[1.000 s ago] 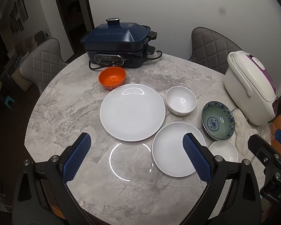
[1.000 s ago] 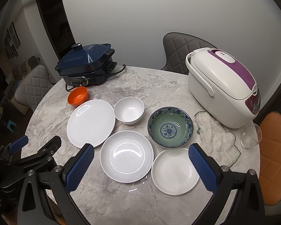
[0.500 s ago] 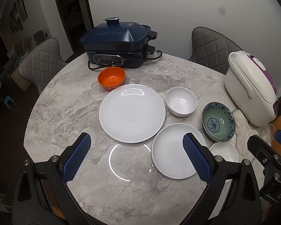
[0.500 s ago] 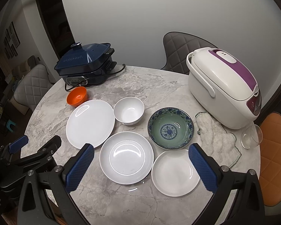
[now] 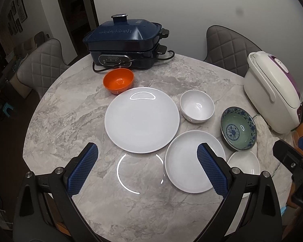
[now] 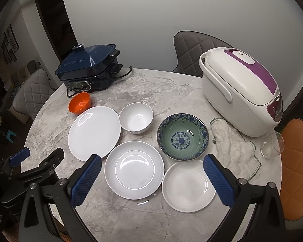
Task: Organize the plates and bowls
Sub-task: 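Grasp the large flat white plate rim with the left gripper while the right gripper grasps its opposite rim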
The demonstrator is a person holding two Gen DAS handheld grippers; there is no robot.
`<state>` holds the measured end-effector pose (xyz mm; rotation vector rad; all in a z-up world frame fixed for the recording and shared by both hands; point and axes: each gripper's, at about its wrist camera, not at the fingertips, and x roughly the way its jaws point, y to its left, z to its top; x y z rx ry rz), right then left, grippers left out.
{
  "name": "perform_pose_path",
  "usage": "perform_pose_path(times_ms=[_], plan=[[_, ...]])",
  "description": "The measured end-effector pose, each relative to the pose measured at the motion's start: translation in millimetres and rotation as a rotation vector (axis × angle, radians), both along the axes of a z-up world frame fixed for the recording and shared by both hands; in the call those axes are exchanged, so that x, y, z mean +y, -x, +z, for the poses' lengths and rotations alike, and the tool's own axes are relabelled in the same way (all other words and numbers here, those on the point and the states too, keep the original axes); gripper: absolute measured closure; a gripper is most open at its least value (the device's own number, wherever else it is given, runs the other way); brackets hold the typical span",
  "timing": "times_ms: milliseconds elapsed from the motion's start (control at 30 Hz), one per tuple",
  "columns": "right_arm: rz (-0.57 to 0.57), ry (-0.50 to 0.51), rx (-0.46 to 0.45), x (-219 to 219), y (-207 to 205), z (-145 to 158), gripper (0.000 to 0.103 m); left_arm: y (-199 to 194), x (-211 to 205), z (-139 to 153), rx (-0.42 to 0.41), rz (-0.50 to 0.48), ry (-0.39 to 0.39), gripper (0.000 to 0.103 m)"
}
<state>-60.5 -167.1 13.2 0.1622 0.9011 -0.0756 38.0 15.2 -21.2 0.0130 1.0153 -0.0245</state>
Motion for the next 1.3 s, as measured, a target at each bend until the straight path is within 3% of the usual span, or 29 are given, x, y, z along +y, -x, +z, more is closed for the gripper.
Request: perform_pose_path(times_ms=[167, 300, 400, 467, 567, 633, 733, 867, 1033, 1167, 1233, 1300], plan=[[0.039, -0.09, 0.001, -5.1, -4.2, -19.4, 0.0, -2.6, 35.1, -53.6, 0.066, -0.047, 0.148, 0.004], [0.047, -0.283, 0.035, -11.3, -4.6, -48.9, 0.0, -5.9, 83.7, -98.5, 0.11, -0.057, 0.27, 0.004], [0.075, -0.41, 0.047, 0.1, -11.8, -67.8, 0.001, -19.7, 128.4, -130.6, 0.186, -0.049, 0.448, 0.004], [0.109, -0.491, 0.031, 14.2, -23.5, -76.7, 0.001, -34.2, 149.0, -144.1, 0.229, -0.076, 0.488, 0.003], [0.164, -0.56, 0.043, 39.3, -49.3, -88.5, 0.003, -54.8, 164.8, -141.4, 0.18, -0.161, 0.429, 0.003], [0.184, -0.599, 0.052, 49.4, -67.0, -96.0, 0.007, -77.4, 167.8, -141.9, 0.221, -0.237, 0.405, 0.003], [0.198, -0.659, 0.05, 53.8, -91.9, -106.0, 0.012, -120.7, 175.4, -154.9, 0.306, -0.172, 0.27, 0.004], [0.237, -0.653, 0.066, 57.4, -125.5, -120.4, 0.016, -157.7, 197.0, -162.0, 0.303, -0.121, 0.279, 0.004], [0.197, -0.703, 0.101, 49.5, -157.0, -147.9, 0.026, -193.2, 197.7, -171.7, 0.303, -0.199, 0.147, 0.005], [0.14, -0.659, 0.144, 44.0, -169.8, -163.4, 0.028, -212.8, 196.2, -188.6, 0.341, -0.276, 0.177, 0.019], [0.117, -0.657, 0.153, 43.0, -173.1, -172.0, 0.03, -221.6, 192.2, -199.9, 0.372, -0.325, 0.196, 0.034], [0.089, -0.671, 0.162, 42.8, -177.6, -179.9, 0.036, -229.7, 194.1, -207.2, 0.389, -0.361, 0.215, 0.034]])
